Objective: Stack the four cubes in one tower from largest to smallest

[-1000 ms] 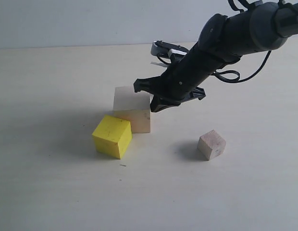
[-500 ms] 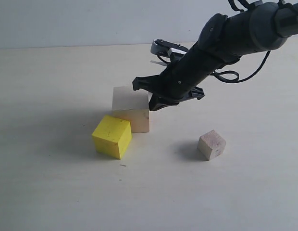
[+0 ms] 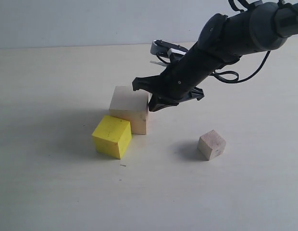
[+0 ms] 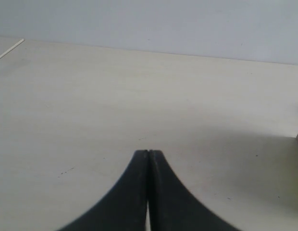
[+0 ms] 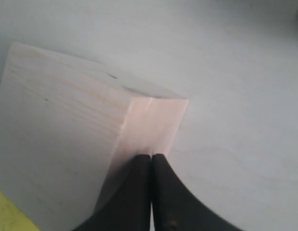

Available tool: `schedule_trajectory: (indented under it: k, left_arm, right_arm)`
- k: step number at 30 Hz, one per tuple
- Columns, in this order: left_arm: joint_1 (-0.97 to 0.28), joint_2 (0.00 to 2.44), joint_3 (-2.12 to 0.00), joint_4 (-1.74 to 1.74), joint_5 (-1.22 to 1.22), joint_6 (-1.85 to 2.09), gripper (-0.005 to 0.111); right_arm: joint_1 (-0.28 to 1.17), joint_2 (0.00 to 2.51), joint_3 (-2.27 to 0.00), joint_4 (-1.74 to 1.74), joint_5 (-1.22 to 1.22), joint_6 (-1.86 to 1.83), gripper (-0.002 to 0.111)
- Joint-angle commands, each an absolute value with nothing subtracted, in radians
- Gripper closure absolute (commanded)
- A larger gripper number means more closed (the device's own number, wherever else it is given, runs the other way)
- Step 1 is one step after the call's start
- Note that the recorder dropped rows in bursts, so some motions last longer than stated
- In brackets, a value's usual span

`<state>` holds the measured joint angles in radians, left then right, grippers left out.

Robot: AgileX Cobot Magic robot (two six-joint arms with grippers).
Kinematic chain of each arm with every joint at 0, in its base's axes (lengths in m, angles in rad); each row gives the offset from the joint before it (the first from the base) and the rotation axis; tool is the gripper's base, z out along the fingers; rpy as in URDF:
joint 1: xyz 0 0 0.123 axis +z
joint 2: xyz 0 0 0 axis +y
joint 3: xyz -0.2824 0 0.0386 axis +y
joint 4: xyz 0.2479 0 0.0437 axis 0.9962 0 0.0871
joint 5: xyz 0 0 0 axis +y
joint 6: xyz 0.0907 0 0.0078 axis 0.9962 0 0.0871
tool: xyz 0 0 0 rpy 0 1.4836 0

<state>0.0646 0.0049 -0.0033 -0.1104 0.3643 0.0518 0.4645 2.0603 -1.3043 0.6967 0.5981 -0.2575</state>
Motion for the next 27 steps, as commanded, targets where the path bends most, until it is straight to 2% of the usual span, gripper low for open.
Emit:
schedule_trajectory:
  k: [1, 27]
  left_arm:
    - [0.060, 0.000, 0.000, -0.113, 0.356, 0.054, 0.107]
    - [0.060, 0.000, 0.000, -0.113, 0.356, 0.054, 0.107]
  right_arm:
    - [0.466, 2.060, -1.313, 0.696, 0.568, -0.269, 0.108]
    - [0.466, 2.060, -1.313, 0.784, 0.525, -0.373, 0.108]
